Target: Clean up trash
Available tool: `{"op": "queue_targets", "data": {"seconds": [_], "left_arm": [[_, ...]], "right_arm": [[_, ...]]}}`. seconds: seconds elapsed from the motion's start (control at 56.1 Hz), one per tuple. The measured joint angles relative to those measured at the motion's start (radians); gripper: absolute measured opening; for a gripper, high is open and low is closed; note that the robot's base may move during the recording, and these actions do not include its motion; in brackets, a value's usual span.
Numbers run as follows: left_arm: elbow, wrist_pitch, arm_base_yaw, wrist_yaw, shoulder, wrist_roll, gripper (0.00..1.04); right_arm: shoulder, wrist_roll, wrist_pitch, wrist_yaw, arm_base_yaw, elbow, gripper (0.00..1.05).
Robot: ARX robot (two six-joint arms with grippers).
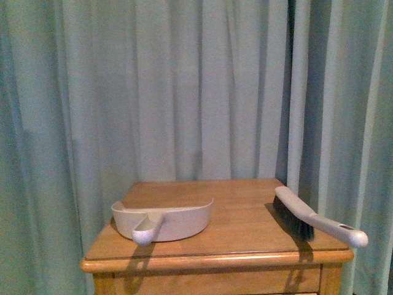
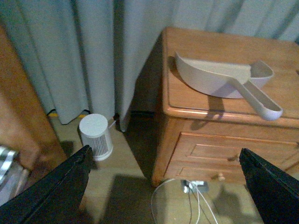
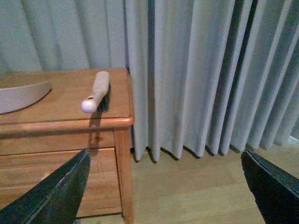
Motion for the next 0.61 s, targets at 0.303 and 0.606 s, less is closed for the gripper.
{"op": "queue_targets", "data": {"seconds": [0.303, 0.606], "left_arm": [[0.665, -0.291, -0.277, -0.198, 0.599, 0.12, 0.97], [1.008, -0.388, -0.402, -0.299, 0.967, 0.07, 0.97]], "right_arm": [[0.0, 0.0, 0.0, 0.0, 0.0, 0.0, 0.97], [0.0, 0.0, 0.0, 0.0, 0.0, 0.0, 0.97]]}}
